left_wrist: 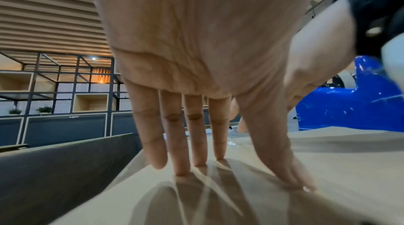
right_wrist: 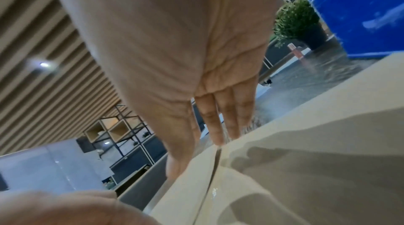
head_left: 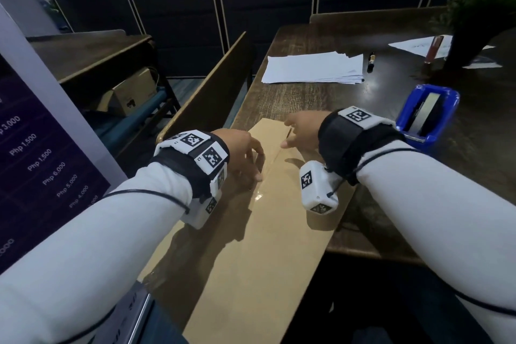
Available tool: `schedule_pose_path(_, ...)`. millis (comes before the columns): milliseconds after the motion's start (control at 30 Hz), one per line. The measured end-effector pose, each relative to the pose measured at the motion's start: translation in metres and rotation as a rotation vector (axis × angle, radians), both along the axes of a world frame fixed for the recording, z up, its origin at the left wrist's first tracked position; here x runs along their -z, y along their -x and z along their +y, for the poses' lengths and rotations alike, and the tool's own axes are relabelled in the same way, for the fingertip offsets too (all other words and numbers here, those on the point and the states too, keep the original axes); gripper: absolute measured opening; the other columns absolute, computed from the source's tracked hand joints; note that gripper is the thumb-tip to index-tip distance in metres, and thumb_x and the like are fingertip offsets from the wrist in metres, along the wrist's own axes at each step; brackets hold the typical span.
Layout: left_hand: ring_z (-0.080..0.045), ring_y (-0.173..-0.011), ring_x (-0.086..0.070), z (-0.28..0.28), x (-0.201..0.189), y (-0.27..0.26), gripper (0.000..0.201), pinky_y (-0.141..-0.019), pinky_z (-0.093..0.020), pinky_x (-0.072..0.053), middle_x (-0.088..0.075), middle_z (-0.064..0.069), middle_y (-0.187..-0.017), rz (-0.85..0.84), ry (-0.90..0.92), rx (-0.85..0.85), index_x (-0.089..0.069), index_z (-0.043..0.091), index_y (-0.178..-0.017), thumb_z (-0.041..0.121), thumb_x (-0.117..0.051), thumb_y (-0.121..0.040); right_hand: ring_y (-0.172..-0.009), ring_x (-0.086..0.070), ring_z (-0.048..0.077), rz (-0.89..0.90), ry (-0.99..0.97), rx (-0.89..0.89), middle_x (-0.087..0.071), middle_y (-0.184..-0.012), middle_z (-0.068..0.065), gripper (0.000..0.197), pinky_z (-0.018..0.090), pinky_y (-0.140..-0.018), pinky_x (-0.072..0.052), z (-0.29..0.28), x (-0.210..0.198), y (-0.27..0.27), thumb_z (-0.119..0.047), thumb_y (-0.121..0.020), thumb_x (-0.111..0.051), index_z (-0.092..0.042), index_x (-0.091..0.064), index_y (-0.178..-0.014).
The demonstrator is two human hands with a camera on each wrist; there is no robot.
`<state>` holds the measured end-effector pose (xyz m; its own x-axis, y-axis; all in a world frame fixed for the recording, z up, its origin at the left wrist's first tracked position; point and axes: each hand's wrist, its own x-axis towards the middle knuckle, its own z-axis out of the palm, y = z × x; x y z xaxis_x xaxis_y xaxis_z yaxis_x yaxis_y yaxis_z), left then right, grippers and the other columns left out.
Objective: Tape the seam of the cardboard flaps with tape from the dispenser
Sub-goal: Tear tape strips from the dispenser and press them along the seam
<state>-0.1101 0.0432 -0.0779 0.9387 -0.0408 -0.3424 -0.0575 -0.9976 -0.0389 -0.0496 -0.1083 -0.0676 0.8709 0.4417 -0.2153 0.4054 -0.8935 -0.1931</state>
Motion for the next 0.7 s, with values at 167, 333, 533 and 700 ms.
schedule_pose_path(167,-0.013,-0.11,-0.058,0.008,-0.011,0.004,0.04,-0.089,-0.025,-0.045,-0.058,0.008,-0.13,-0.123,0.081,-0.031,-0.054,0.029,-0.131,0.033,-0.059,-0.092,-0.12,-0.053,0.026,-0.175,-0.225,0.003,-0.057,-0.132,0.01,0.038,0.036,-0.099,-0.043,-0.042,-0.004,0.014,-0.02,-0.097,-0.05,-0.015,-0.049,-0.135)
schedule_pose_path(333,-0.015,-0.112,-0.056,-0.013,-0.027,0.002,0.031,-0.089,-0.03,-0.046,-0.059,0.005,-0.124,-0.333,0.158,-0.041,-0.061,0.029,-0.122,0.038,-0.055,-0.093,-0.12,-0.051,0.024,-0.327,-0.311,0.021,-0.053,-0.133,0.008,0.038,0.037,-0.098,-0.044,-0.079,-0.017,0.022,-0.027,-0.096,-0.049,-0.015,-0.051,-0.133)
schedule_pose_path(533,-0.014,-0.102,-0.061,-0.064,-0.035,-0.009,0.027,-0.088,-0.037,-0.052,-0.066,0.005,-0.112,-0.483,0.333,0.022,-0.067,0.028,-0.109,0.043,-0.051,-0.094,-0.117,-0.05,0.025,-0.43,-0.282,0.077,-0.054,-0.127,0.009,0.04,0.042,-0.099,-0.043,-0.12,-0.022,0.019,-0.038,-0.098,-0.043,-0.012,-0.055,-0.125)
schedule_pose_path(700,-0.014,-0.097,-0.06,-0.114,-0.035,-0.019,0.03,-0.084,-0.037,-0.052,-0.064,0.006,-0.108,-0.504,0.39,0.085,-0.066,0.025,-0.108,0.045,-0.048,-0.095,-0.113,-0.05,0.029,-0.404,-0.262,0.2,-0.058,-0.116,0.015,0.06,0.037,-0.096,-0.041,-0.157,-0.022,-0.001,-0.058,-0.094,-0.039,-0.005,-0.059,-0.114)
